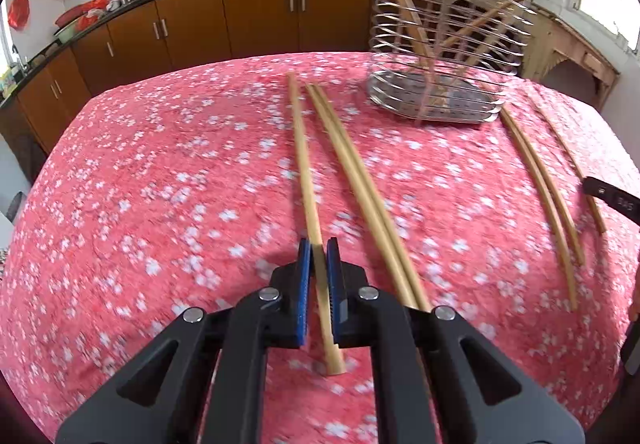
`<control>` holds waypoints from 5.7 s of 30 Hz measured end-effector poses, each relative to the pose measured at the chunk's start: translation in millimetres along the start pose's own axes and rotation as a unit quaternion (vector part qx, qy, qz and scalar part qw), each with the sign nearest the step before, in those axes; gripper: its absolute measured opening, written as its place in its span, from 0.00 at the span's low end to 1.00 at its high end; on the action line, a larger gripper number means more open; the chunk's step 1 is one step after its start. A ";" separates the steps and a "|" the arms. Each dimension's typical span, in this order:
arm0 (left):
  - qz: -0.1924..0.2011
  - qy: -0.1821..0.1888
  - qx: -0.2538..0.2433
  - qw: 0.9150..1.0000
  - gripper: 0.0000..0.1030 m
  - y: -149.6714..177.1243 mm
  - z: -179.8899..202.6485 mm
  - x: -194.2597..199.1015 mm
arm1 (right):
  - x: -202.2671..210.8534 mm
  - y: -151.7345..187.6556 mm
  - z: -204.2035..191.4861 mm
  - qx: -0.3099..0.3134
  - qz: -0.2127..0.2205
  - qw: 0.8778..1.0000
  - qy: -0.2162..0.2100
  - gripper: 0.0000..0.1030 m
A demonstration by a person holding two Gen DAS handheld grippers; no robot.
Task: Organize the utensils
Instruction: 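Close the right tool on a chopstick while the left tool moves to another chopstick, then close the left tool on a wooden chopstick lying on the cloth, then lift both held chopsticks and carry them over the wire holder, then open both tools to drop the chopsticks into the wire holder, then close the right tool on a chopstick while the left tool moves toward another chopstick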
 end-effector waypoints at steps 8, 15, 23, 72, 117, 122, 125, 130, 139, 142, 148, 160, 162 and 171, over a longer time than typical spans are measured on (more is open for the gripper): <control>0.013 -0.031 0.021 0.999 0.07 -38.1 -56.8 -23.7 | -13.2 -12.6 37.3 -0.023 0.009 0.999 0.026 0.07; 0.011 -0.006 0.039 0.999 0.09 -40.9 -66.2 -28.8 | -9.6 -7.4 33.4 -0.019 0.011 0.999 0.031 0.08; 0.010 0.005 0.033 0.999 0.19 -39.5 -63.2 -26.9 | -8.3 -6.6 30.0 -0.020 0.011 0.999 0.029 0.08; 0.102 0.024 0.019 0.994 0.07 -5.5 -72.7 81.1 | 93.0 29.4 23.6 0.019 0.112 0.992 0.057 0.07; 0.321 0.098 0.077 0.939 0.07 -100.2 -58.6 222.6 | 275.4 -68.9 21.7 -0.004 0.324 0.942 -0.089 0.07; 0.337 0.129 0.080 0.929 0.07 -126.4 -39.5 243.1 | 306.4 -92.7 9.9 0.004 0.344 0.930 -0.125 0.07; 0.344 0.147 0.084 0.924 0.07 -140.7 -27.5 250.6 | 313.6 -109.1 -3.3 0.010 0.353 0.926 -0.134 0.07; 0.363 0.151 0.091 0.915 0.07 -166.4 -3.7 250.8 | 306.3 -141.1 -26.9 0.019 0.358 0.923 -0.139 0.07; 0.382 0.127 0.100 0.910 0.07 -198.1 30.0 215.8 | 250.8 -186.6 -55.5 0.027 0.319 0.937 -0.143 0.07; 0.376 0.123 0.099 0.913 0.07 -202.6 37.2 197.1 | 233.0 -192.2 -62.4 0.031 0.304 0.941 -0.144 0.07; 0.347 0.118 0.093 0.926 0.07 -201.8 45.3 164.5 | 197.5 -199.0 -68.5 0.035 0.269 0.949 -0.159 0.07; 0.312 0.098 0.092 0.941 0.08 -200.2 32.5 150.7 | 171.1 -191.0 -48.5 0.011 0.259 0.958 -0.119 0.25; 0.314 0.095 0.093 0.940 0.08 -201.2 27.2 155.0 | 175.4 -184.1 -37.8 0.003 0.265 0.958 -0.110 0.25; 0.301 0.084 0.116 0.943 0.29 -159.5 -17.9 177.5 | 179.8 -131.5 6.3 -0.021 0.254 0.965 -0.063 0.26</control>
Point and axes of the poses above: each gripper's, at about its wrist camera, not at the fingertips, and x roughly against the way its jaws point, z to its right, y to its underside, the point moved 1 cm from there along -x, roughly the way its jaws point, and after that the axes turned 9 degrees about x, right-handed, at the moved point
